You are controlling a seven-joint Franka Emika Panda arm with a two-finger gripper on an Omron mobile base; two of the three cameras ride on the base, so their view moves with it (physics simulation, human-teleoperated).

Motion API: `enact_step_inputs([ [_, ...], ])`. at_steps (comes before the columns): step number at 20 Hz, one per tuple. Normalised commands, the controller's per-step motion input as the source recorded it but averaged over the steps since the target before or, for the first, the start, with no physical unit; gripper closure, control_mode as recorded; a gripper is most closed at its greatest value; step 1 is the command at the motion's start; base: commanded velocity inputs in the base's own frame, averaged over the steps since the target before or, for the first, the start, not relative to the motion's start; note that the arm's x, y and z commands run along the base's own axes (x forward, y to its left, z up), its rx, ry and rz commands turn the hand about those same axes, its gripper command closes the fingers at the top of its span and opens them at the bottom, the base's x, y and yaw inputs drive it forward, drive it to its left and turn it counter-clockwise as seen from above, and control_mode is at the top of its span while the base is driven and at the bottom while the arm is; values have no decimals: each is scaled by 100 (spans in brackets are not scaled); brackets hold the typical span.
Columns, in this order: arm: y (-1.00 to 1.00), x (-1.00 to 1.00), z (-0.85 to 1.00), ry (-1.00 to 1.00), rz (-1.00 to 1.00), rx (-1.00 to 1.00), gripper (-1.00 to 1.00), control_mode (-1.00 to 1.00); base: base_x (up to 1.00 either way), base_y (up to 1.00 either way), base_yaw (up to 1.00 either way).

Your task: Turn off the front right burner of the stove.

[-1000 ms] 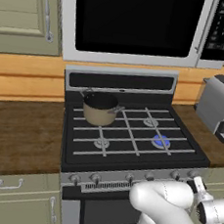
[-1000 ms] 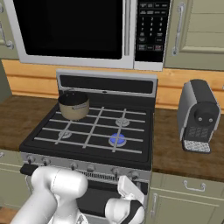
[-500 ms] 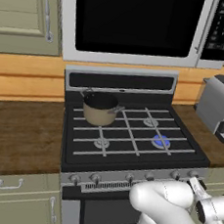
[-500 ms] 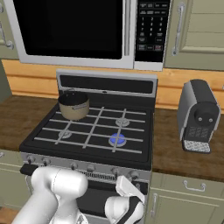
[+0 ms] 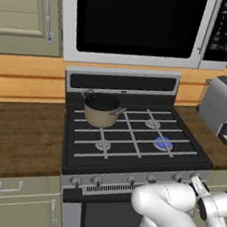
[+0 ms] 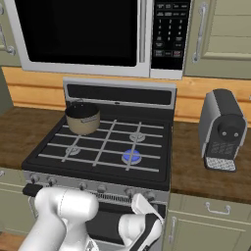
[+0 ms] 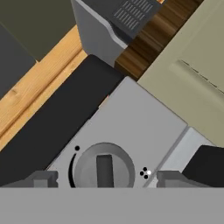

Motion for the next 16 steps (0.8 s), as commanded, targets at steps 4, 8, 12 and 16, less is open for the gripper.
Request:
enact_step_inputs([
  [4,5,0,0,0,0,0,100,-100,0,0,0],
  [8,0,0,0,0,0,0,100,-100,0,0,0],
  [12,0,0,0,0,0,0,100,-100,0,0,0],
  [16,1,0,0,0,0,0,100,-100,0,0,0],
])
